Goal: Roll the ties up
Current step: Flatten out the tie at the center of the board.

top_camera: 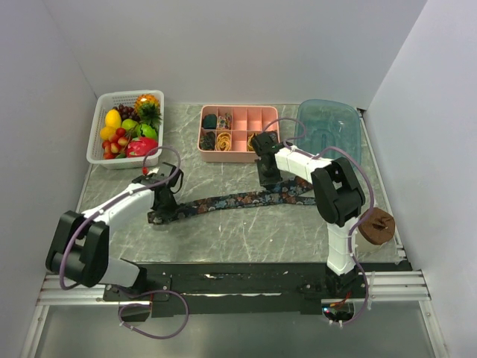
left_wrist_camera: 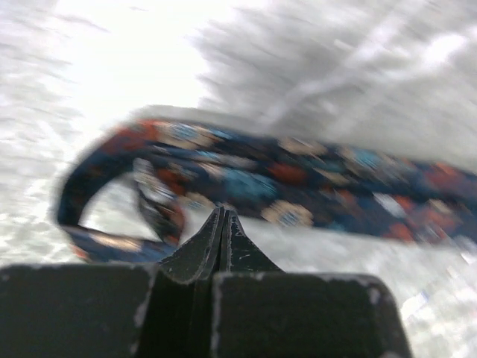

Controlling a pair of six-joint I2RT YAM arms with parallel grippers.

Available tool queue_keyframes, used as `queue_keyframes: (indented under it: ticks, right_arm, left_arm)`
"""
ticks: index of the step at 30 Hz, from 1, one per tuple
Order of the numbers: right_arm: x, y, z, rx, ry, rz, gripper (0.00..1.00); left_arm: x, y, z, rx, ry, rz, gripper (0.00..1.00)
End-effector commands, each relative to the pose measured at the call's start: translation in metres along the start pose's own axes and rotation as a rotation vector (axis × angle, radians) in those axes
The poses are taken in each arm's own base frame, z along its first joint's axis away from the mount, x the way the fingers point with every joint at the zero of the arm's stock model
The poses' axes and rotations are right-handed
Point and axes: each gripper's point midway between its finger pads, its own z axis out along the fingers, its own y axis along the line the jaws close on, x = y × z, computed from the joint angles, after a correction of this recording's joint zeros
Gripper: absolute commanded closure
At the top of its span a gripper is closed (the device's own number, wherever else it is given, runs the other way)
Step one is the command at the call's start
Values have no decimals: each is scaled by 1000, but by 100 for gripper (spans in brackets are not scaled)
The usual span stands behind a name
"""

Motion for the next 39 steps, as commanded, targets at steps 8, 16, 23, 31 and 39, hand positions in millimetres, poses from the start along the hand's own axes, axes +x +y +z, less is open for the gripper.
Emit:
queue_keyframes:
  ticks: [8,16,23,31,39]
  right_arm:
    - [64,-38,8,141,263,-48,100]
    - [46,-26,4,85,218,-45,100]
    - [7,-24,-24,79,75,-31,100]
    - [-16,-21,-71,26,-97,-18,100]
    - [-3,17,-72,-14,-109,-144,100]
  left_arm:
    - [-60,51,2,-178,-57,-50,99]
    - [-74,50,15,-185,-49,-64,99]
    - [-87,41,4,-122,-118,-102,99]
    - [-94,11,-42,123,-255,-107,99]
    - [-22,-59,-33,325,-126,33,99]
